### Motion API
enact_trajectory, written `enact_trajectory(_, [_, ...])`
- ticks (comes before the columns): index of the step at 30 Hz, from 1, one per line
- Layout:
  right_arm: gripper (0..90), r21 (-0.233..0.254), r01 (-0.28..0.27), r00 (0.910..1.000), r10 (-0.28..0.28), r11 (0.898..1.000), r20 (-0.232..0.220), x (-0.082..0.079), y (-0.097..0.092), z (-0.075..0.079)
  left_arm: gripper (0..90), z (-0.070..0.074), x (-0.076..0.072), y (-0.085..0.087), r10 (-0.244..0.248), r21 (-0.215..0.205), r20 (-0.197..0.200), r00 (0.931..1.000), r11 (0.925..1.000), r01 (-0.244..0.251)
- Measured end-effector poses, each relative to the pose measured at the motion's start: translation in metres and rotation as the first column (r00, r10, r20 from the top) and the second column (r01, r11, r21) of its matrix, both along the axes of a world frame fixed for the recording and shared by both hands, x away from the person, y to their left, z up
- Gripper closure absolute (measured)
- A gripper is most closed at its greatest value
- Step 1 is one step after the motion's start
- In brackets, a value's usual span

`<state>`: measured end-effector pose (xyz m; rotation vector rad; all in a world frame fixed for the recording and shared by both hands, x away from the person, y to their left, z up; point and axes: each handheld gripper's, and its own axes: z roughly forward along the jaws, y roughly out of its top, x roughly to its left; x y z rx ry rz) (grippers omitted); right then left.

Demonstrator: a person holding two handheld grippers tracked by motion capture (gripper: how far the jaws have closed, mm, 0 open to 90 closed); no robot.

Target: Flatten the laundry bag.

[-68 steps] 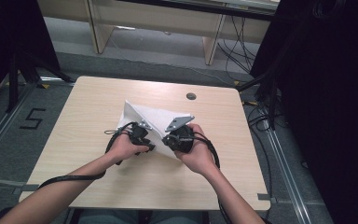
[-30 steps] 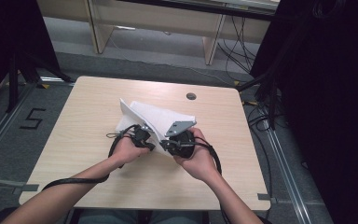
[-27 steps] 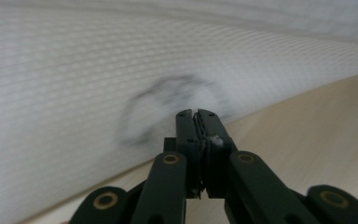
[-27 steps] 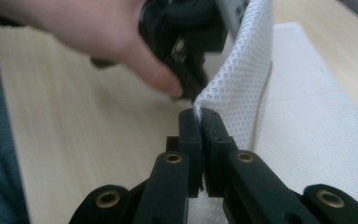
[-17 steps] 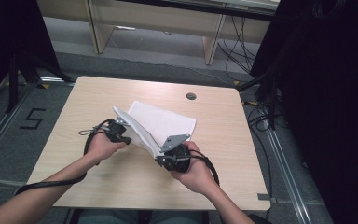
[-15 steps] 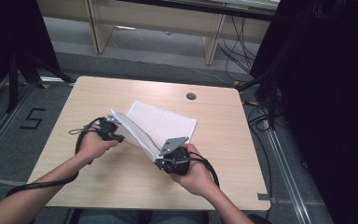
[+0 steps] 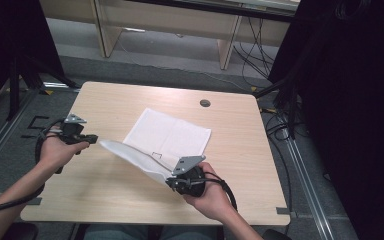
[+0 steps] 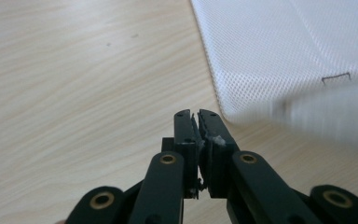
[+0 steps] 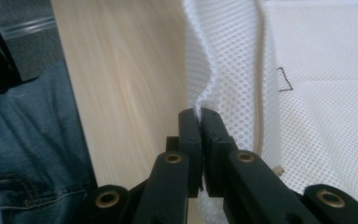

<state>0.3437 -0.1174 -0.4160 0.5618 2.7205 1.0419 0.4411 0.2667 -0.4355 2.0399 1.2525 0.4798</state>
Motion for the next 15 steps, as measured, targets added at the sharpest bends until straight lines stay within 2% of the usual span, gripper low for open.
enact_trajectory(1, [89.1, 0.008, -0.006, 1.0000, 0.006, 1.000, -0.003, -0.003, 0.000, -0.001, 85.6, 0.005, -0.001, 0.000, 0.011, -0.027, 0.017, 0.9998, 0.9996, -0.011])
enact_trajectory(5, [89.1, 0.003, -0.010, 0.9999, 0.010, 1.000, -0.006, -0.008, -0.001, -0.003, 85.1, 0.011, -0.001, -0.006, 0.002, -0.034, 0.040, 0.9992, 0.9994, -0.001])
enact_trajectory(9, [89.1, 0.007, -0.017, 0.9995, 0.017, 1.000, -0.026, -0.011, -0.003, -0.011, 83.8, 0.013, 0.000, -0.020, -0.056, -0.011, 0.040, 0.9976, 0.9984, 0.056])
enact_trajectory(10, [89.1, 0.018, 0.007, 0.9987, -0.006, 1.000, -0.051, -0.014, -0.005, -0.016, 82.9, 0.011, -0.001, -0.026, -0.062, -0.023, 0.044, 0.9971, 0.9978, 0.063])
enact_trajectory(12, [89.1, 0.015, 0.003, 0.9985, -0.002, 1.000, -0.055, -0.014, -0.006, -0.018, 82.5, 0.007, 0.000, -0.038, -0.118, 0.003, 0.028, 0.9926, 0.9930, 0.118])
enact_trajectory(15, [89.1, 0.002, -0.007, 0.9981, 0.007, 1.000, -0.061, -0.015, -0.009, -0.022, 81.1, -0.001, 0.000, -0.055, -0.164, -0.006, 0.019, 0.9863, 0.9865, 0.164])
